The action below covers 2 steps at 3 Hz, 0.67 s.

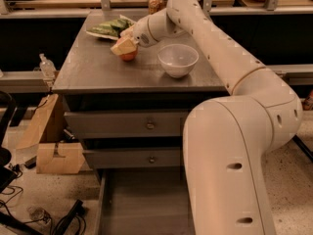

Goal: Pick apple from bottom drawer and place on counter

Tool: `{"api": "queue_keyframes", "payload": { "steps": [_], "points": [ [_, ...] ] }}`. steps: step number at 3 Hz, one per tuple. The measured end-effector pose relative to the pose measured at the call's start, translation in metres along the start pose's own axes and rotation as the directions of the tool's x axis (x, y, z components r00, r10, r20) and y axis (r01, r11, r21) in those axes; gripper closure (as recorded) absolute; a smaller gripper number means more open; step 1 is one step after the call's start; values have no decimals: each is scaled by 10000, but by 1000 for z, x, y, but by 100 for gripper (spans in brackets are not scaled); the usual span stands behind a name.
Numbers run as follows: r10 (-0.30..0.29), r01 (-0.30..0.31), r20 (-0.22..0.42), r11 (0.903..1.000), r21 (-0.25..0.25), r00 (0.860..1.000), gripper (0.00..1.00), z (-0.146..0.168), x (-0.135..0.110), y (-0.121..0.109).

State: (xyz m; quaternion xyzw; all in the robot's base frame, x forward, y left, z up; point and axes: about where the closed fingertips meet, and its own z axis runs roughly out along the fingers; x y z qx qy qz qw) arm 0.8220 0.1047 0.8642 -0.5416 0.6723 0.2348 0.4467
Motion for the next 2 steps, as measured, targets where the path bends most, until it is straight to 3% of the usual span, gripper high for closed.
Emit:
{"api": "queue_keyframes", "payload": {
  "steps": [1, 2],
  "points": [
    [0, 0, 0, 10000, -1, 10000, 0, 0, 0, 0],
    [0, 0, 0, 10000, -1, 10000, 0, 0, 0, 0]
  ]
}}
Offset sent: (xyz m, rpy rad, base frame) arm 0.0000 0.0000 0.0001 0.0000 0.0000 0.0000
